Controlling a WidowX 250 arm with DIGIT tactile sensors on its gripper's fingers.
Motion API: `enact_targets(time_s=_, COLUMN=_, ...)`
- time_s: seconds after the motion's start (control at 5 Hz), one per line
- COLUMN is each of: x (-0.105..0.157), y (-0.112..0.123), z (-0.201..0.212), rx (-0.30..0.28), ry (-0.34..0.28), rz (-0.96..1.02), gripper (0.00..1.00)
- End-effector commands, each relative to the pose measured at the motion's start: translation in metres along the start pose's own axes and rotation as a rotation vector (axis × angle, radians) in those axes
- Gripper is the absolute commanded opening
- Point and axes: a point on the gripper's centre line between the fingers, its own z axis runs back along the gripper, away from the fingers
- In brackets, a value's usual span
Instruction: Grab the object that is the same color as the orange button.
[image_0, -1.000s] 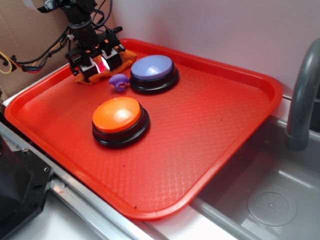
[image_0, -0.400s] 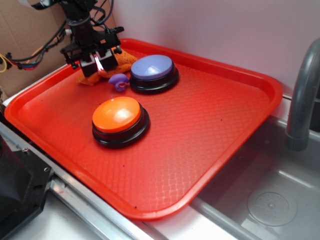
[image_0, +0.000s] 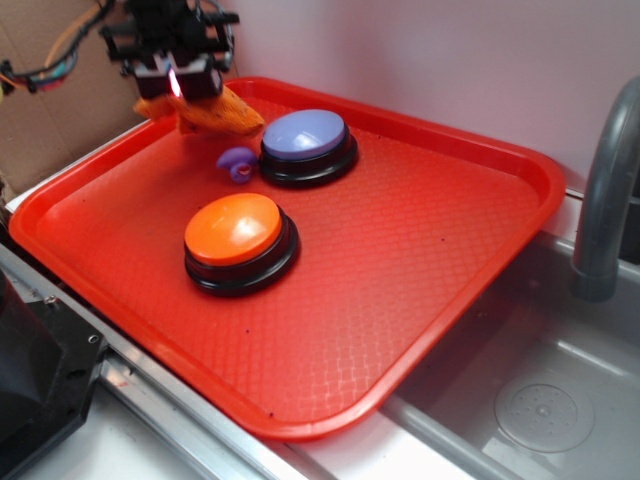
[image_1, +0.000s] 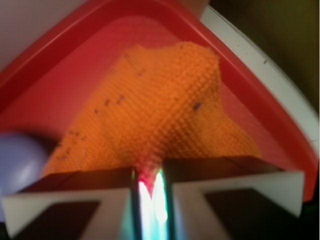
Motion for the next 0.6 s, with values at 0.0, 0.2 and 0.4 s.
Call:
enact_targets(time_s=0.0, x=-0.041, y=-0.001, z=0.084, rx=-0.14, ry=-0.021, rz=-0.395, gripper=0.0)
enact_targets(time_s=0.2, x=-0.058, y=0.0, z=0.087, rx=-0.164, ry=0.002, rz=-0.408, gripper=0.0)
enact_targets(time_s=0.4, x=-0.047, y=0.013, z=0.085, rx=-0.138, ry=0.016, rz=-0.311, gripper=0.0)
